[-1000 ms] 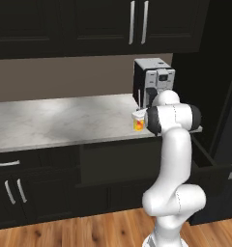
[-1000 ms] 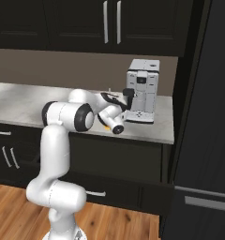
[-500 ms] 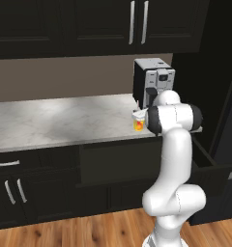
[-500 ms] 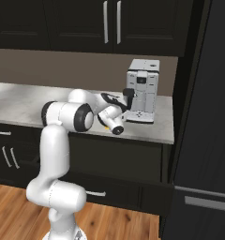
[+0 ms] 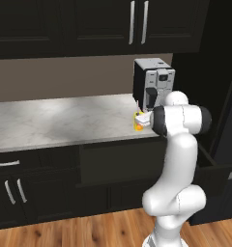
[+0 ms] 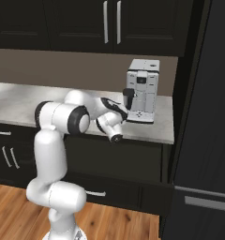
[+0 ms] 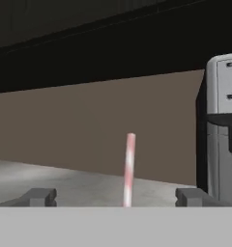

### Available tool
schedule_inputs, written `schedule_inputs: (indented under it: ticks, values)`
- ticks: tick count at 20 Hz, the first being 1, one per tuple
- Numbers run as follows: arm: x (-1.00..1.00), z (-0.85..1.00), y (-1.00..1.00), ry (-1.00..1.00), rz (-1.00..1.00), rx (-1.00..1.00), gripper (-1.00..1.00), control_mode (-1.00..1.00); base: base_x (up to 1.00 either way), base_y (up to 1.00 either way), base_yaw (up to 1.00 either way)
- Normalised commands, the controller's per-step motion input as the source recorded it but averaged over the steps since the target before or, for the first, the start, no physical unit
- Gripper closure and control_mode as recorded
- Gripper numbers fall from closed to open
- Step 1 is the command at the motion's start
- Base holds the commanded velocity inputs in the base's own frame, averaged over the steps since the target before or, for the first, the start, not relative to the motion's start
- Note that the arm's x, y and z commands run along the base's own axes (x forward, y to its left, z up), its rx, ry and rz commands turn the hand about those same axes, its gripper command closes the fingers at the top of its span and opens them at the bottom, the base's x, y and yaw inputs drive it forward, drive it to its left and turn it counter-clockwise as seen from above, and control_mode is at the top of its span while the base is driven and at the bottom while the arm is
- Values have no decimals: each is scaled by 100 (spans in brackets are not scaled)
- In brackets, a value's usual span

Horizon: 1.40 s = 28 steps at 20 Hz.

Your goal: Pick up the straw from the left drawer and put it inside the smoothie cup.

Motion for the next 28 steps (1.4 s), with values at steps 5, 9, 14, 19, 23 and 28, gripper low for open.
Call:
schedule_inputs:
  ticks: [5,9,14,19,23,28]
  values:
    - [-81,67,0,-2,0,-2,-100,-100,0,0,0]
    - [-92,85,0,4,0,-12,-100,-100,0,0,0]
    - [-96,81,0,17,0,-19,-100,-100,0,0,0]
    - [-97,43,10,13,0,-22,-100,-100,0,0,0]
    - [-93,32,44,3,0,-23,-100,-100,0,0,0]
    - [-92,42,47,0,0,-25,-100,-100,0,0,0]
